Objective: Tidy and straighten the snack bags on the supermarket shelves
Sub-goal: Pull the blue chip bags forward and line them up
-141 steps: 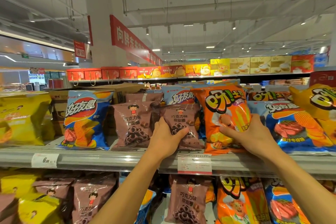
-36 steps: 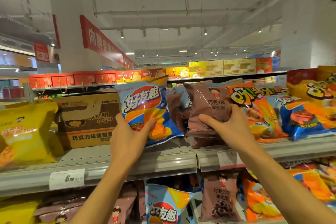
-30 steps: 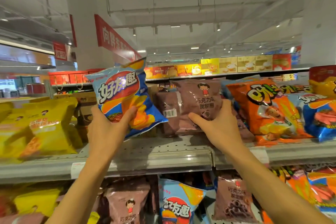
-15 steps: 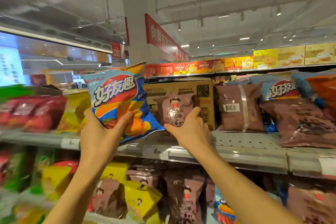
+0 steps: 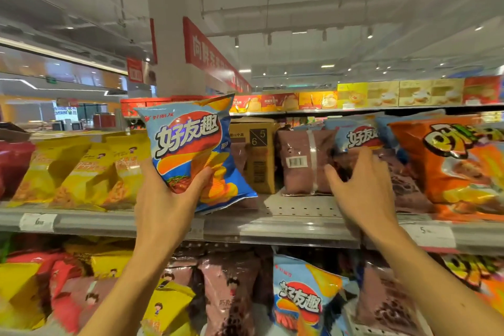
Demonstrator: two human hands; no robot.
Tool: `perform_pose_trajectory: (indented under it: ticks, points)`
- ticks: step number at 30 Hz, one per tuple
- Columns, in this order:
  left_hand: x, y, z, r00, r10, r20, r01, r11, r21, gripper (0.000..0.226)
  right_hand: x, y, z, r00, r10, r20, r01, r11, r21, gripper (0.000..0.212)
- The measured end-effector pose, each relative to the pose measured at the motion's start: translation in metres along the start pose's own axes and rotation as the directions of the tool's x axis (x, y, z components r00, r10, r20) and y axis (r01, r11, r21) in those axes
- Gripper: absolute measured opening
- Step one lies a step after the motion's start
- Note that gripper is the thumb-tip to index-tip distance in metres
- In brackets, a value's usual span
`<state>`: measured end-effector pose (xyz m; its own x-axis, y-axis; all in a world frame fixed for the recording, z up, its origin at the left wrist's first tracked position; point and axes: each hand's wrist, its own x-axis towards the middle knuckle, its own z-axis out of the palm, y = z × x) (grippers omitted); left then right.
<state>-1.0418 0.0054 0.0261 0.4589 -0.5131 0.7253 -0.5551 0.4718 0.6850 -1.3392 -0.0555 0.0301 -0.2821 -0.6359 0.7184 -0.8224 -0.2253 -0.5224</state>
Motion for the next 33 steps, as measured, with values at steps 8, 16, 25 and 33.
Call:
perform_pose_trajectory:
  ticks: [8, 16, 25, 33]
  points:
    - [-0.016, 0.026, 0.035, 0.999, 0.014, 0.047, -0.011, 0.999, -0.053, 0.072, 0.032, 0.063, -0.029, 0.93, 0.3, 0.212, -0.237, 0.931, -0.279, 0.12]
    - [-0.031, 0.032, 0.056, 0.995, 0.016, 0.099, -0.01, 0.998, -0.067, 0.071, 0.044, 0.075, -0.026, 0.875, 0.378, 0.302, -0.324, 0.922, -0.213, 0.125]
    - [-0.035, 0.058, 0.107, 0.988, 0.012, 0.154, 0.009, 0.991, -0.133, 0.065, 0.03, 0.065, -0.065, 0.987, 0.131, 0.088, -0.14, 0.984, 0.108, 0.099]
    - [-0.06, 0.105, 0.212, 0.954, 0.006, 0.301, 0.053, 0.981, -0.186, 0.065, 0.022, 0.111, -0.143, 0.979, 0.17, -0.109, -0.142, 0.964, 0.225, 0.076]
